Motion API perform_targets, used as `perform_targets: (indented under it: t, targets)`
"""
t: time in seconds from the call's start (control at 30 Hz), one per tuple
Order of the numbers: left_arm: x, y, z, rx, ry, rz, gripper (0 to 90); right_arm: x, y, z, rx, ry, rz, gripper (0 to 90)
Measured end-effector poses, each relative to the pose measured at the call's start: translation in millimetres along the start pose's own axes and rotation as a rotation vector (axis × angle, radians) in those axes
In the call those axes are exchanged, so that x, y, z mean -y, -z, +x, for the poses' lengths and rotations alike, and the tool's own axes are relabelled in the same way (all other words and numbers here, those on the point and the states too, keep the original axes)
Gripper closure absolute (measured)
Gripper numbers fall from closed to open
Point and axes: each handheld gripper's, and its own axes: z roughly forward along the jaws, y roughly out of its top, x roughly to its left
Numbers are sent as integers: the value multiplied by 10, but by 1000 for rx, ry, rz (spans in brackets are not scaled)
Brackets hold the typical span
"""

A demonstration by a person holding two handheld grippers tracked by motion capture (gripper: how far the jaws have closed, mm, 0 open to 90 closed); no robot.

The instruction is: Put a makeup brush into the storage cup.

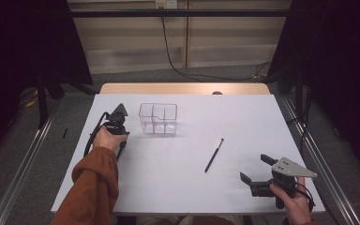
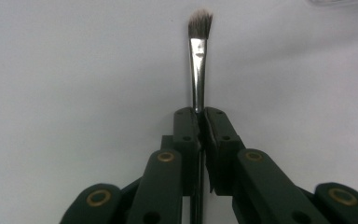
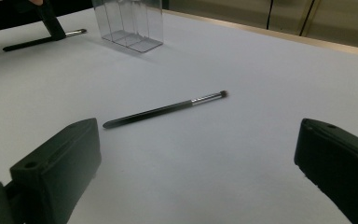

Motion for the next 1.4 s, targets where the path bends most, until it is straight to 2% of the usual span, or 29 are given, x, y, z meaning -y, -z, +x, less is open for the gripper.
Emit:
perform_targets:
  t: [0.17, 0.43, 0.53, 0.63, 0.7, 0.73, 0.8, 0.83, 0.97, 1.0, 1.07, 1.4]
  targets:
    - [-2, 15, 36, 27, -2, 4, 841, 1, -4, -6, 0, -1, -1, 0]
    - [50, 33, 110, 82, 17, -37, 841, 10, -6, -24, -1, -8, -1, 0]
    - [68, 68, 120, 99, 25, -78, 841, 11, -5, -29, 2, -9, -3, 0]
    - [80, 118, 122, 109, 7, -99, 841, 10, -7, -31, 1, -10, -4, 0]
    - [88, 139, 115, 93, 6, -109, 841, 9, -8, -30, 1, -10, -4, 0]
    - [99, 147, 116, 94, 2, -129, 841, 9, -8, -29, 0, -10, -3, 0]
    - [114, 179, 127, 102, -2, -140, 841, 9, -11, -31, 0, -9, -4, 0]
    - [127, 202, 128, 104, 2, -167, 846, 9, -12, -32, -1, -10, -4, 0]
    - [167, 291, 147, 124, 4, -215, 849, 2, -17, -23, -2, -8, -2, 0]
    - [178, 306, 156, 126, -7, -220, 849, 1, -18, -21, -2, -7, 0, 0]
    - [216, 329, 163, 140, -5, -258, 849, -4, -18, -12, -1, -8, -4, 0]
    - [293, 388, 216, 169, -13, -342, 848, -6, -23, -12, 3, -9, -2, 0]
